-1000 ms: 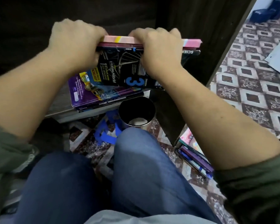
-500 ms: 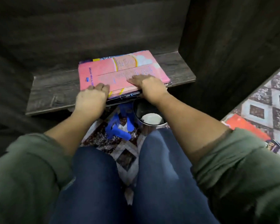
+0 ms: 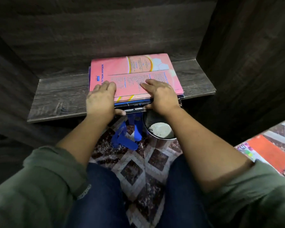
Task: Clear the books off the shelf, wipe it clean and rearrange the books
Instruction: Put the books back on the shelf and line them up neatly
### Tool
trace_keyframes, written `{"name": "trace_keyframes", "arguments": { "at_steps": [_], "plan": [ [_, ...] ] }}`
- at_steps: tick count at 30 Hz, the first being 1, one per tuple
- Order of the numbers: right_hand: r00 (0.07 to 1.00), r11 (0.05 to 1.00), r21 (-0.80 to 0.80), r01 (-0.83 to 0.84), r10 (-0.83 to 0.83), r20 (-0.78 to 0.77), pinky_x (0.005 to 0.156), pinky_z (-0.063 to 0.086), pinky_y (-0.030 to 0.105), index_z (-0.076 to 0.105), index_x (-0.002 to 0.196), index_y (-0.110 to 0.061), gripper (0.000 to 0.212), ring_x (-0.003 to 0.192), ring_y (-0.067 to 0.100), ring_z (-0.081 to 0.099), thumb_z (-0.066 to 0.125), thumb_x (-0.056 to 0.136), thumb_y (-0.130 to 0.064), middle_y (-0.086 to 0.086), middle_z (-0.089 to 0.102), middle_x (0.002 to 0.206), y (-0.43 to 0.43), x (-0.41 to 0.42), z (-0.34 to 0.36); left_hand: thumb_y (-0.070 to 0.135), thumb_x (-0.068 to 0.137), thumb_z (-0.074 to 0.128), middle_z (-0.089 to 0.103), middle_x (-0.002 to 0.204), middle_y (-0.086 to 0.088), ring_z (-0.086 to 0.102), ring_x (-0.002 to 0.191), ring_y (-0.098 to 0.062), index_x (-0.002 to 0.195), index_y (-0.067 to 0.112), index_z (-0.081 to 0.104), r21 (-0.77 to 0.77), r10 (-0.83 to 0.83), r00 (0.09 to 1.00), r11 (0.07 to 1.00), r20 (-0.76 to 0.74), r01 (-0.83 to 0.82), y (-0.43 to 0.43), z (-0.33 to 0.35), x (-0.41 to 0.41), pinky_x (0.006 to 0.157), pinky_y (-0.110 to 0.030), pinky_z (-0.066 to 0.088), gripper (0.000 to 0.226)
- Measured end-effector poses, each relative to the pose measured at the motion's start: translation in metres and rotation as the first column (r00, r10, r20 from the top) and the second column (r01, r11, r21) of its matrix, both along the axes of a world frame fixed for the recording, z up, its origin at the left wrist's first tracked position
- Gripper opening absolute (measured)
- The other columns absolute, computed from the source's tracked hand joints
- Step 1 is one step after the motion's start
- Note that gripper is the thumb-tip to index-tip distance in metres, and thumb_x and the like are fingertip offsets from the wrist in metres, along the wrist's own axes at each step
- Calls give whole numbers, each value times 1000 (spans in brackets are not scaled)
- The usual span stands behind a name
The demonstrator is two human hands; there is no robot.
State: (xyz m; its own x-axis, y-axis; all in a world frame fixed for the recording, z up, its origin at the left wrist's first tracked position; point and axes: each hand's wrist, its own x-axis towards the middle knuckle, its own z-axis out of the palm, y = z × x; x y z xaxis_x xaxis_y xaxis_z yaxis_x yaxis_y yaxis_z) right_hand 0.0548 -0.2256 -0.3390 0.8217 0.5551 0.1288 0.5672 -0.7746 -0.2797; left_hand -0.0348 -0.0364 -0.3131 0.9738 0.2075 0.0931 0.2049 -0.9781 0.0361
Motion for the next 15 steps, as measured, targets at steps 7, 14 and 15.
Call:
{"name": "trace_keyframes", "arguments": {
  "at_steps": [7,14,15],
  "plan": [
    [1000,979,-202,21,-16,24,117,9,52,21,150,-42,84,147,24,13,70,84,-26,0,17,160,-16,-9,11,46,87,64,-1,160,-18,1,145,-43,153,35,2,-11,112,974,993,-198,-117,-40,-14,-1,117,-51,6,91],
    [946,955,-213,204,-248,-208,112,31,51,17,149,-45,103,137,42,31,82,69,-45,15,11,156,-49,12,27,48,74,77,17,160,-8,17,146,-32,151,37,24,-149,-106,983,985,-151,83,-7,3,13,117,-48,20,94],
    [944,960,-200,197,-241,-224,110,34,48,18,149,-45,103,134,41,36,83,69,-41,16,14,155,-48,13,27,47,73,78,18,160,-7,18,146,-33,150,37,25,-148,-111,982,985,-154,89,-7,3,14,116,-48,21,94]
  ]
}}
